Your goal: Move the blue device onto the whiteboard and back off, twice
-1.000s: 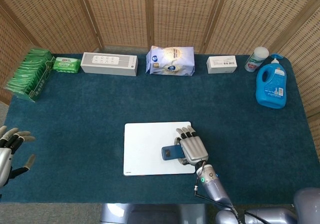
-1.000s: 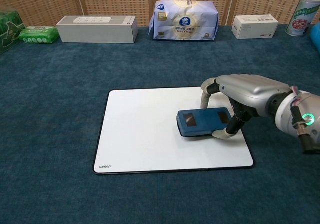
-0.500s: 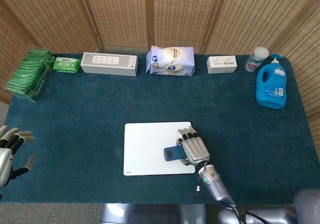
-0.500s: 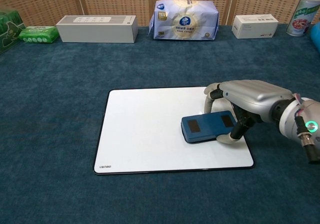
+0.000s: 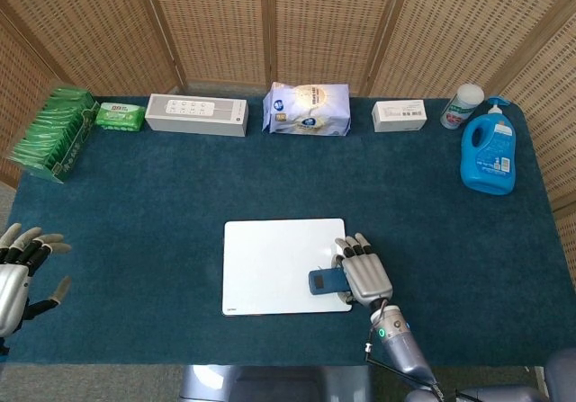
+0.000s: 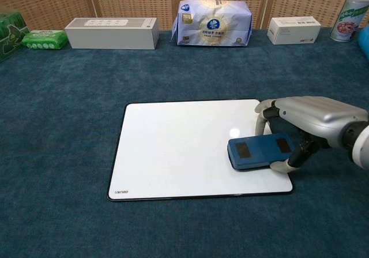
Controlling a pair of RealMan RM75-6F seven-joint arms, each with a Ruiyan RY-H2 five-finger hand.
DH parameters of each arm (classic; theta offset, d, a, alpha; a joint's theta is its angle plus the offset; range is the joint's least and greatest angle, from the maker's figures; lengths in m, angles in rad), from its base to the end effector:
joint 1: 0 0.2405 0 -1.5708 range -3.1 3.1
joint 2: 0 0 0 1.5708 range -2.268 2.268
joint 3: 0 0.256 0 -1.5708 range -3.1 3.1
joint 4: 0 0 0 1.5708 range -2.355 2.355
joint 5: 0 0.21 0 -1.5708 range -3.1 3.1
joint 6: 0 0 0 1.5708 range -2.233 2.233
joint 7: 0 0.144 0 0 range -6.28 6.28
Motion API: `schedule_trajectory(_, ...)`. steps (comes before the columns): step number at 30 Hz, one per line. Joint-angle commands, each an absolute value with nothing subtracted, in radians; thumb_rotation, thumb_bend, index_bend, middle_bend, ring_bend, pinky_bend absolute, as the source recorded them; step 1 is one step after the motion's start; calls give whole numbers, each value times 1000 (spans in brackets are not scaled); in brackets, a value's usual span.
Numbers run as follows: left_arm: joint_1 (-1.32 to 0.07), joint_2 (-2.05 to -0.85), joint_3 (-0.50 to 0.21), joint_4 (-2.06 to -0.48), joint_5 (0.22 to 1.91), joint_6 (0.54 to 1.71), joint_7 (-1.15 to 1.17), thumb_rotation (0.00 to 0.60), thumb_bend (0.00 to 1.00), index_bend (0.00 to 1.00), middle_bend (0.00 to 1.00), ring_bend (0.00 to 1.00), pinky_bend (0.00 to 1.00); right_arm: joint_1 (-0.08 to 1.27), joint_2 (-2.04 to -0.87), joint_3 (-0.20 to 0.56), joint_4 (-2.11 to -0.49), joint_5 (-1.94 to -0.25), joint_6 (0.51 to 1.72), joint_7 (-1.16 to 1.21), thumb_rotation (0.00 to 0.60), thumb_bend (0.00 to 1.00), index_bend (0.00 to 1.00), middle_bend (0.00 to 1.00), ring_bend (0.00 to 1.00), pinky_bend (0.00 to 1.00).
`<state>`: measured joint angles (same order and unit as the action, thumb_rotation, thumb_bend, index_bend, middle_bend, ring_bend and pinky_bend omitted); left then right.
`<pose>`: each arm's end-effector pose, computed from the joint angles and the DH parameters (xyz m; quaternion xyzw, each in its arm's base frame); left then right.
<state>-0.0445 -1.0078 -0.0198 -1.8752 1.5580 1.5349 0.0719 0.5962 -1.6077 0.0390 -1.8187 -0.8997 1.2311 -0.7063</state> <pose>-0.2649 0.1599 0.1720 -0.5865 -0.4042 -0.4175 0.5642 -0.1533 -0.2452 -0.0359 0.7267 -0.4467 0.2908 0.4333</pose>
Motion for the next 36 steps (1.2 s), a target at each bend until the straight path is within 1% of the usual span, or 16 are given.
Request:
schedule_trajectory(1,-43,-1008,-19,-1876,1557,1536,73,600,416,333,284,162,42,599,-1608,43,-1811,-894,1214,-701,600,262,681,117,0,0)
schedule_trajectory(8,-34,-1004,-17,-1875,1552,1546,72,600,417,334,284,160,41,617,-1625,55,-1778,-887,1172,-696,600,263,685,117,0,0)
schedule_trajectory(24,-26,-1001,-18,-1863,1537,1550,63,600,416,333,283,152,35,702,-1672,125,-1698,-836,1095,-727,600,263,687,117,0,0)
schedule_trajectory(30,-27,-1003,-19,-1864,1537,1548,66,600,417,334,283,151,35,706,-1670,125,-1688,-822,1091,-719,600,263,692,117,0,0)
schedule_trajectory(36,-34,-1007,-21,-1868,1545,1541,71,600,417,333,283,148,34,688,-1649,100,-1728,-820,1126,-727,600,262,697,119,0,0)
